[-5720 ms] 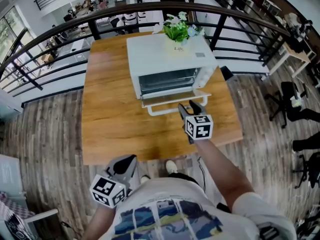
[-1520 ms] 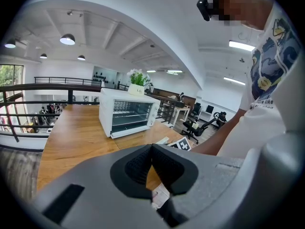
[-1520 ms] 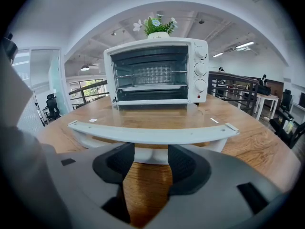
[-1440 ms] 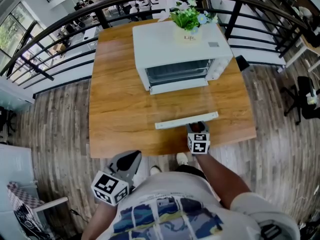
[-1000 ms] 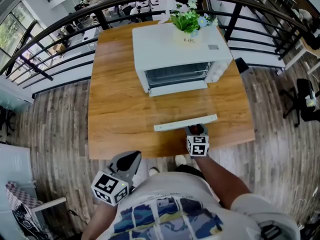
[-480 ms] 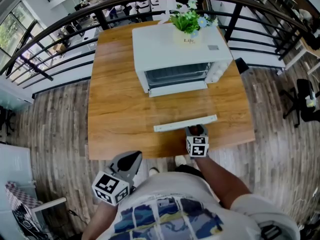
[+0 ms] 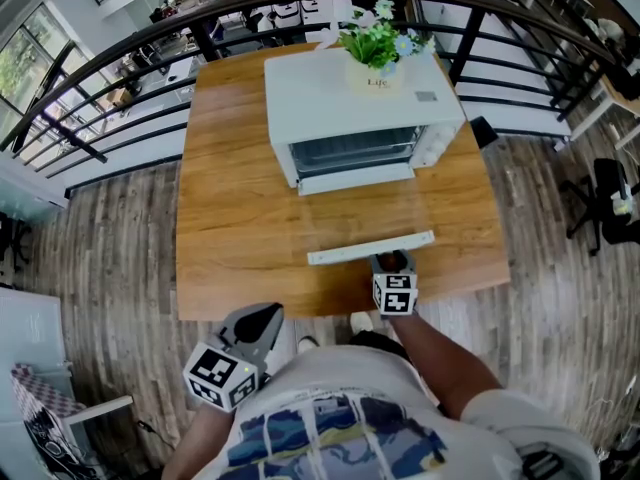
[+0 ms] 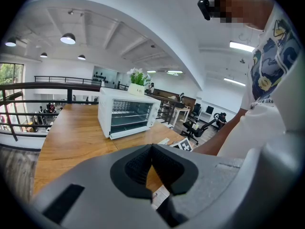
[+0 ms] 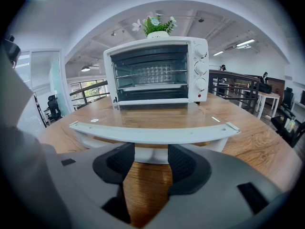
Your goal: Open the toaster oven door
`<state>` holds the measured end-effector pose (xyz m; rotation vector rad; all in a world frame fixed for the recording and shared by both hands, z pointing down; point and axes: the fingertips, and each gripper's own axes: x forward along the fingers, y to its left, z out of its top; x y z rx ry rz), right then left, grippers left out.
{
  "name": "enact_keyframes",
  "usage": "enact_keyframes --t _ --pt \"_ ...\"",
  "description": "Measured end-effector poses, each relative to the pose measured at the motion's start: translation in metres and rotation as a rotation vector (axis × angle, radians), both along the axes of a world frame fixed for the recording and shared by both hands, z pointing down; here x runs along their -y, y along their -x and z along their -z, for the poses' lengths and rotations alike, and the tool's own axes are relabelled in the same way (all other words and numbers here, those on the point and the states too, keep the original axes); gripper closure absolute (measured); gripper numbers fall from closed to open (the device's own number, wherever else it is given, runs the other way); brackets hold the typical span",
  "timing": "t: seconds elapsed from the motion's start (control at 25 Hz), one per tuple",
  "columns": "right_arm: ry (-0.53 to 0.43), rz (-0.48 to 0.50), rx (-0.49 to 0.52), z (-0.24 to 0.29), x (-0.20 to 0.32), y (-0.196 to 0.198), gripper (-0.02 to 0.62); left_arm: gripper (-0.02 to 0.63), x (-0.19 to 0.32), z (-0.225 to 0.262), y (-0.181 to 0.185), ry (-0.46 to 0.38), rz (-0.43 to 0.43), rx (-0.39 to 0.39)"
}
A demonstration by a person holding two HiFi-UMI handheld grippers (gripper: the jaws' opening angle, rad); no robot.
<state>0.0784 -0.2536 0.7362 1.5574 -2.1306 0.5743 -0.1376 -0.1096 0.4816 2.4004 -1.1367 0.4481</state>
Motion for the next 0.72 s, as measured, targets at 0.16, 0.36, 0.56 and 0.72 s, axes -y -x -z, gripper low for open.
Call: enact_keyframes --t 0.16,0.36,0.56,0.72 --pt "0.006 0.001 0.001 0.0015 0.0004 0.0004 0.38 0.603 0.0012 -0.0001 -0.0011 0.004 -0.001 0.0" --pt "0.007 0.003 0.001 0.0009 0.0006 0.0003 0.38 0.603 0.0024 -0.0004 -0.001 0.004 -0.004 0.005" --pt "0.013 0.001 -0.002 0.0021 -0.0004 0.0002 0.382 0.603 0.003 0.0008 -0.0008 0.002 -0.005 0.007" --pt "0.003 0.0 -0.006 0.004 0.001 0.0003 0.382 0.603 0.0037 0.0002 -0.002 -0.002 -0.008 0.01"
